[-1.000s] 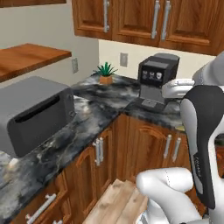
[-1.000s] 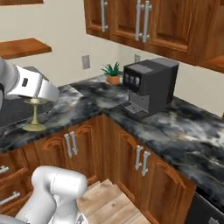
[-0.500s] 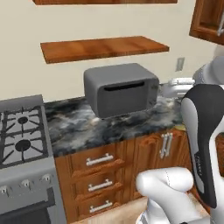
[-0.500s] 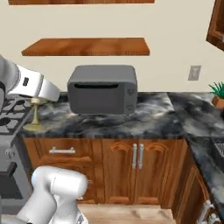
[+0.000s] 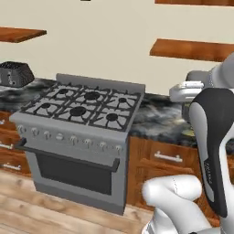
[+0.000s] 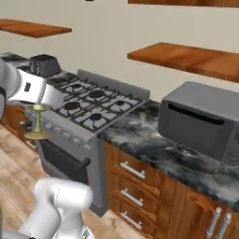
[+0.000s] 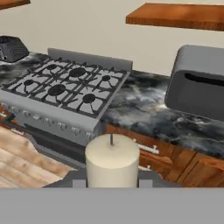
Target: Get the candle and the liquor from the cabinet and move them to the dining counter.
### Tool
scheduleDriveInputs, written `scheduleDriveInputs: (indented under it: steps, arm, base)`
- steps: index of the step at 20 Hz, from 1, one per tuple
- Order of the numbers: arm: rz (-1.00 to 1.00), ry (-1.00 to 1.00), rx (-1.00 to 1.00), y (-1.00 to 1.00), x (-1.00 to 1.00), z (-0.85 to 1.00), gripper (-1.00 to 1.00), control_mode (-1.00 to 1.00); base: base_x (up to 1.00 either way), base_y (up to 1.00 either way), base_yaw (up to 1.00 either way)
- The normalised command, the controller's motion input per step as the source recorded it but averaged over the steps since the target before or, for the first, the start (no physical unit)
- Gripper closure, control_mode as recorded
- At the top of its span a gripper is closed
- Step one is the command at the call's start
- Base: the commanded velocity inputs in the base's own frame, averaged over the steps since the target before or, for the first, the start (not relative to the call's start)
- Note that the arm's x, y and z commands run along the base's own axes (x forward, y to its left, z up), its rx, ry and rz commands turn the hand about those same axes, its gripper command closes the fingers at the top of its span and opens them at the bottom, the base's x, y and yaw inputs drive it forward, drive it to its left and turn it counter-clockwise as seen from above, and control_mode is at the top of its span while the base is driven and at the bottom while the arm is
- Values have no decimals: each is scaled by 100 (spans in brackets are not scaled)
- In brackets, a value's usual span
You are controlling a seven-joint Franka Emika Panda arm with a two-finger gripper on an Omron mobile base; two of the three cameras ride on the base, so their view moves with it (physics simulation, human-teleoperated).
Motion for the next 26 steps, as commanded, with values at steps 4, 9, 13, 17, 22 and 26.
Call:
scheduleDriveInputs:
  steps: [4, 9, 13, 17, 22, 26]
  arm:
    - [0, 0, 0, 0, 0, 0, 100, 100]
    - [0, 0, 0, 0, 0, 0, 100, 100]
    - [0, 0, 0, 0, 0, 0, 100, 100]
    - [0, 0, 0, 0, 0, 0, 100, 100]
    - [0, 0, 0, 0, 0, 0, 100, 100]
    - [0, 0, 0, 0, 0, 0, 100, 100]
  base:
    - [-22, 0, 100]
    - [-21, 0, 100]
    - [-4, 1, 100]
    - [56, 32, 55]
    - [100, 30, 5]
    - [100, 0, 0]
